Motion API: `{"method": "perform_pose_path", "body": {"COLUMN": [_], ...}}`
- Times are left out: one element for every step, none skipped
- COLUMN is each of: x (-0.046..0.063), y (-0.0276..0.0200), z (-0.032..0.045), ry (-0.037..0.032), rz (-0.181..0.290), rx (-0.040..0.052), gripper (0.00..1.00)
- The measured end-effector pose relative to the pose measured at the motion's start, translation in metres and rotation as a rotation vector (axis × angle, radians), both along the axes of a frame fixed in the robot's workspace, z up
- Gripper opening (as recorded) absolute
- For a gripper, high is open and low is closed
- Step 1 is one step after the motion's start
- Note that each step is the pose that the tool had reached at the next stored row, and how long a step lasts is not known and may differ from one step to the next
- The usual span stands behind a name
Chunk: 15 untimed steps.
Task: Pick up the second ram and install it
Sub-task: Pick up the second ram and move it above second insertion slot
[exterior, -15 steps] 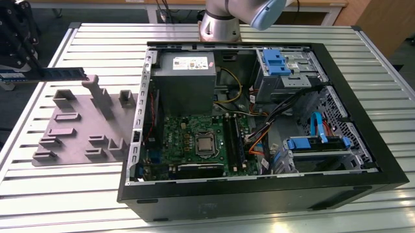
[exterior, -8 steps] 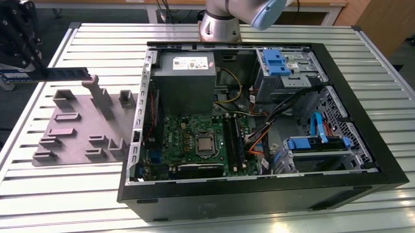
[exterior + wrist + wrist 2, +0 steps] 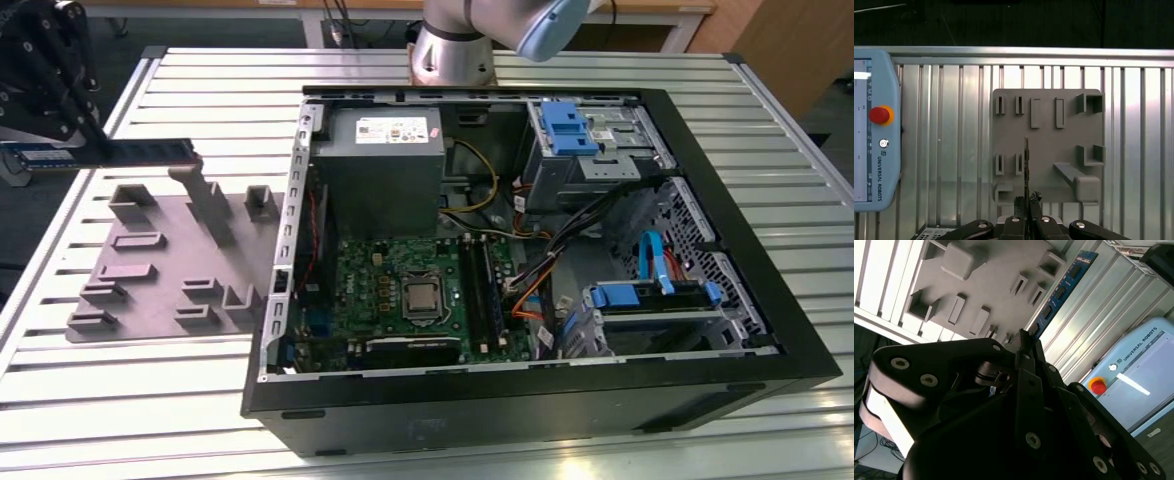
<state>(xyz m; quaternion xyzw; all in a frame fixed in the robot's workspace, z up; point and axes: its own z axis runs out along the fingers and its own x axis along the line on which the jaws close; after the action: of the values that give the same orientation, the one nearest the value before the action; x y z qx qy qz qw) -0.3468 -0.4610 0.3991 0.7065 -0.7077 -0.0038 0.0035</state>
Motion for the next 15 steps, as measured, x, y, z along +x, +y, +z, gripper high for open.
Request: {"method": "perform_pose_path", "body": {"x": [0.001,0.002,0.003,0.004,0.005,0.006,0.007,0.008,0.009,0.009,0.01,0.01,0.011,0.011,0.012], "y": [0.0,0.0,0.0,0.0,0.0,0.0,0.0,0.0,0.0,0.0,0.0,0.0,0.0,0.0,0.0], "z": [0.0,0.0,0.0,0.0,0.0,0.0,0.0,0.0,0.0,0.0,0.0,0.0,0.0,0.0,0.0], "ry": [-0.0001,0.0,0.0,0.0,0.0,0.0,-0.0001,-0.0001,0.0,0.0,-0.0001,-0.0001,0.0,0.0,-0.0001], "rz": [0.0,0.0,0.0,0.0,0.0,0.0,0.0,0.0,0.0,0.0,0.0,0.0,0.0,0.0,0.0], "rx": [0.0001,0.0,0.0,0.0,0.0,0.0,0.0,0.0,0.0,0.0,0.0,0.0001,0.0,0.0,0.0], "gripper": [0.14,0.14,0.14,0.14,0.14,0.14,0.14,0.14,0.14,0.14,0.14,0.14,0.14,0.14,0.14]}}
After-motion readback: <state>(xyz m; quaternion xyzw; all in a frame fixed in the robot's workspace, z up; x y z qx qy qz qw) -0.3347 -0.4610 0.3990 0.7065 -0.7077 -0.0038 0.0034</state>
